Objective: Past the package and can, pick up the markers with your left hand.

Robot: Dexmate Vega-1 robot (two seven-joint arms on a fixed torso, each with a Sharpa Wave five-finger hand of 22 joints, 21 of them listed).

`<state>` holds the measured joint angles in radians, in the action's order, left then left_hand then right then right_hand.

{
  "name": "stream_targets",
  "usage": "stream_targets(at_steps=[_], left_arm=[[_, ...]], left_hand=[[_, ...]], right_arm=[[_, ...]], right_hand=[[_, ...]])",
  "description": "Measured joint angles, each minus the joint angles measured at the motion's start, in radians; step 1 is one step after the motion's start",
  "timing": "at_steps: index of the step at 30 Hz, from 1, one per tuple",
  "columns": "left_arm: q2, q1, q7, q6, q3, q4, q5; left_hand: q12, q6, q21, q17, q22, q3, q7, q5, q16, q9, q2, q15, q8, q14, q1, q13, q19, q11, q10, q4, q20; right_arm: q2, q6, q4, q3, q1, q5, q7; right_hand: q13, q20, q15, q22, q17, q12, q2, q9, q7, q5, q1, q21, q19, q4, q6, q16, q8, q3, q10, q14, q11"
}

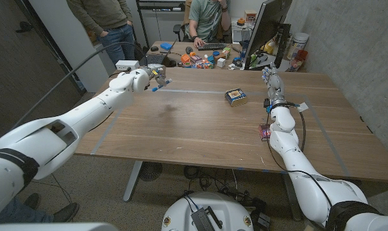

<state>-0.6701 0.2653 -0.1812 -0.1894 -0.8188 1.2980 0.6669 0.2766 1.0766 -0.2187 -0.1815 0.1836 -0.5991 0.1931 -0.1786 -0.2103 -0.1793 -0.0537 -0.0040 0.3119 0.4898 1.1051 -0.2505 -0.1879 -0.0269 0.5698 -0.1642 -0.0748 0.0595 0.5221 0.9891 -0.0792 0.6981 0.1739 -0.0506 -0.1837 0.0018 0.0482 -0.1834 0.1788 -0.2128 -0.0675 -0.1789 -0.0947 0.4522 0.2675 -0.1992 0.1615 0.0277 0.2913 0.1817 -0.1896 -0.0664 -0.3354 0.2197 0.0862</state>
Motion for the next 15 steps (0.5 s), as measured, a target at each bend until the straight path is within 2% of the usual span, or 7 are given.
stream_targets(at_steps=[3,4,7,11,15], left_arm=[[-0.007,0.000,-0.011,0.000,0.008,0.008,-0.011],[-0.021,0.000,-0.017,0.000,0.022,0.041,-0.016],[-0.036,0.000,-0.032,0.000,0.038,0.071,-0.027],[-0.057,-0.006,-0.051,0.006,0.055,0.102,-0.040],[-0.074,-0.013,-0.065,0.015,0.076,0.138,-0.051]], left_hand=[[0.000,0.003,0.000,0.000,0.000,-0.003,0.003,0.003,0.000,0.000,0.000,0.002,-0.003,0.002,0.000,0.000,-0.003,0.002,0.009,0.000,0.003],[0.000,0.003,0.000,0.000,0.000,-0.003,0.003,0.003,0.000,0.000,0.000,0.003,-0.003,0.003,0.000,0.001,-0.003,0.002,0.009,0.000,0.003],[0.000,0.005,0.000,0.000,0.000,-0.004,0.001,0.005,0.000,0.000,0.000,0.003,-0.004,0.003,0.000,0.005,-0.003,0.002,0.009,0.001,0.003],[0.000,0.007,0.000,0.000,0.000,-0.006,0.003,0.005,0.000,0.000,0.000,0.003,-0.007,0.010,0.000,0.005,-0.007,0.005,0.017,0.000,-0.001],[0.000,0.012,0.000,0.000,0.000,-0.007,0.002,0.008,0.000,0.000,0.000,0.004,-0.011,0.012,0.000,0.005,-0.009,0.004,0.021,0.001,-0.002]], right_arm=[[0.000,-0.003,0.018,0.004,0.005,0.000,0.000],[0.000,-0.013,0.027,0.006,0.006,0.000,-0.002],[0.000,-0.022,0.042,0.009,0.010,0.000,-0.002],[0.000,-0.030,0.060,0.014,0.015,-0.001,-0.001],[0.000,-0.038,0.078,0.019,0.020,-0.005,0.005]], right_hand=[[0.000,0.004,0.000,0.000,0.000,0.000,0.000,0.000,0.000,0.000,0.000,0.000,0.004,0.000,0.000,0.000,0.000,0.000,0.000,0.000,0.000],[0.000,0.010,0.000,0.000,0.000,0.000,0.000,0.000,0.000,0.000,0.000,0.000,0.010,0.000,0.000,0.000,0.000,0.000,0.000,0.000,0.000],[0.000,0.025,0.000,0.000,0.000,0.000,0.000,0.000,-0.003,0.000,0.000,0.000,0.017,-0.003,-0.003,0.000,0.000,0.003,0.000,0.000,0.000],[0.000,0.026,0.000,0.000,0.000,0.000,0.000,0.000,-0.004,0.007,0.000,-0.006,0.018,0.000,-0.004,0.000,0.000,0.008,0.005,0.000,0.005],[0.000,0.038,0.000,0.000,0.000,0.000,0.000,0.000,-0.004,0.007,0.000,-0.006,0.016,0.000,-0.004,0.000,0.000,0.008,0.005,0.000,0.005]])
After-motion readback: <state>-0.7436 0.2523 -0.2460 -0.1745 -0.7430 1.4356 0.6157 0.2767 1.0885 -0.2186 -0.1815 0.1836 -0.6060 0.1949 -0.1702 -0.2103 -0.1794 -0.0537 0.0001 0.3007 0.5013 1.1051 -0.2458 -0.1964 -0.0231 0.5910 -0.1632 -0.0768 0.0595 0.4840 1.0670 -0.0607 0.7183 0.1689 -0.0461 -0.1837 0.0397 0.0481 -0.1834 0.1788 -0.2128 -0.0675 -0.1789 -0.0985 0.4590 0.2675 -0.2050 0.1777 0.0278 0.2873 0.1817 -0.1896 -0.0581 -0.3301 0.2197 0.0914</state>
